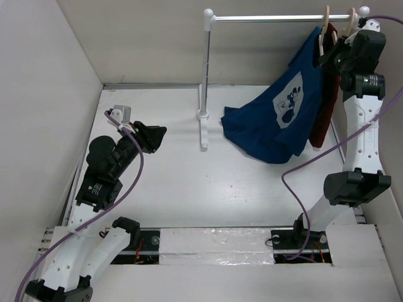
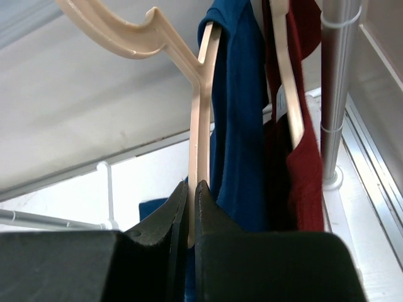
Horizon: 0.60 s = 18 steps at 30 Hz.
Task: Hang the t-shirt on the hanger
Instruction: Place the hanger at the clothesline.
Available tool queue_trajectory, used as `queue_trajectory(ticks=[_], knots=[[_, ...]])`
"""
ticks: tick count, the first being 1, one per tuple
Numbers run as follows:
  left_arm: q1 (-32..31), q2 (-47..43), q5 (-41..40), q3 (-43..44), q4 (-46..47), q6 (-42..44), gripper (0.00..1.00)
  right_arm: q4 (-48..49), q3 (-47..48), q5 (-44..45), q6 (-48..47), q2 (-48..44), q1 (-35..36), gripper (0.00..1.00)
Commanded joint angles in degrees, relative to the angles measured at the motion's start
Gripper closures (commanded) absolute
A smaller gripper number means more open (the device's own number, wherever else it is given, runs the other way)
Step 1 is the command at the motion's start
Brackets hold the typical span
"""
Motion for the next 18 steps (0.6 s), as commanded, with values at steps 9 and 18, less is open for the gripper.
queue_trajectory(ticks=[9, 18], knots=[[-0.2, -0.4, -0.6, -0.6, 1.8, 0.8, 0.65, 14.4, -8.5, -6.5, 3.2, -4.1, -4.1, 0.83], [1.0, -0.4, -1.0, -0.2, 1.3, 0.8, 0.37, 18.0, -13.2, -5.4, 3.7, -15.9, -4.1, 0.00]])
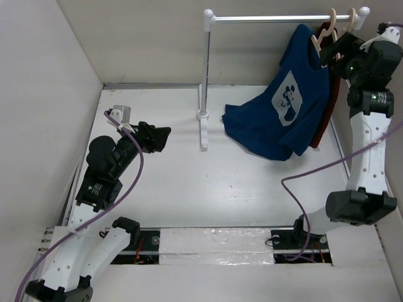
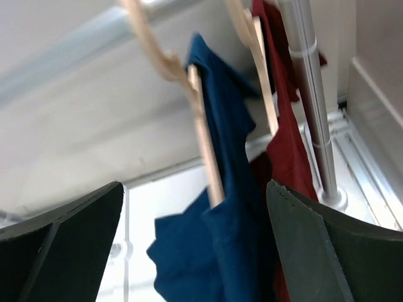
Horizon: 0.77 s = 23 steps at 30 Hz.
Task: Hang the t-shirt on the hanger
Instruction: Place the hanger at the clothesline, then reset both arms
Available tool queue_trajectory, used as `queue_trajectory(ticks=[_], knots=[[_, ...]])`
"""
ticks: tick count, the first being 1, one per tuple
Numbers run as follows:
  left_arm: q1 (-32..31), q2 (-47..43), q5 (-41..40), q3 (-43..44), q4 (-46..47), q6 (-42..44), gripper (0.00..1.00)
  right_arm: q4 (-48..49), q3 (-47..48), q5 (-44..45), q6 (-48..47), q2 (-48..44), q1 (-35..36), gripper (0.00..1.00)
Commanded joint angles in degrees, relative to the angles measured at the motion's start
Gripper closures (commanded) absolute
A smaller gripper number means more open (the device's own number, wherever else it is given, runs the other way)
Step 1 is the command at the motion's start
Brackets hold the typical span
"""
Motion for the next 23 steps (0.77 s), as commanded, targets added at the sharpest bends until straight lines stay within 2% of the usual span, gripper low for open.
queue_trajectory(ticks=[1, 4, 6, 7, 9, 11, 13, 16, 20, 23], knots=[[0.9, -0.4, -0.8, -0.1, 1.1, 0.4, 0.36, 6.6, -1.8, -0.6, 0.0, -8.3, -0.2, 0.00], [2.1, -0.4, -0.6, 0.0, 1.4, -0.3, 0.34, 11.0, -10.7, -4.9, 1.5, -16.1, 1.8, 0.00], [2.1, -0.4, -1.1, -0.1, 1.6, -0.4, 0.33, 17.5, -17.0, -8.8, 3.0, -23.0, 4.3, 0.00], [2.1, -0.7, -1.6, -0.2, 1.8, -0.1, 0.32, 19.8, -23.7, -11.3, 4.8, -25.3, 5.5, 0.00], [2.1, -1.0, -2.1, -0.2, 1.8, 0.0, 0.32, 27.1, -30.0, -13.3, 6.0, -31.9, 9.9, 0.00], [2.1, -1.2, -2.4, -0.3, 2.3, -0.2, 0.32, 29.5, -37.2, -15.7, 6.3, -35.5, 12.9, 0.00], [2.1, -1.8, -2.2, -0.4, 2.9, -0.4, 0.32, 28.7, -42.1, -16.3, 5.1, -40.0, 16.9, 0.00], [2.1, -1.9, -1.3, -0.8, 3.8, -1.1, 0.32, 22.8, -44.4, -16.9, 1.8, -45.3, 20.7, 0.00], [2.1, -1.7, 0.3, -0.7, 4.2, -1.6, 0.32, 17.2, -47.9, -17.0, -0.2, -51.6, 23.4, 0.00], [2.1, -1.8, -0.8, -0.6, 4.2, -2.5, 0.28, 14.0, -48.7, -16.7, -2.1, -54.8, 24.0, 0.00]])
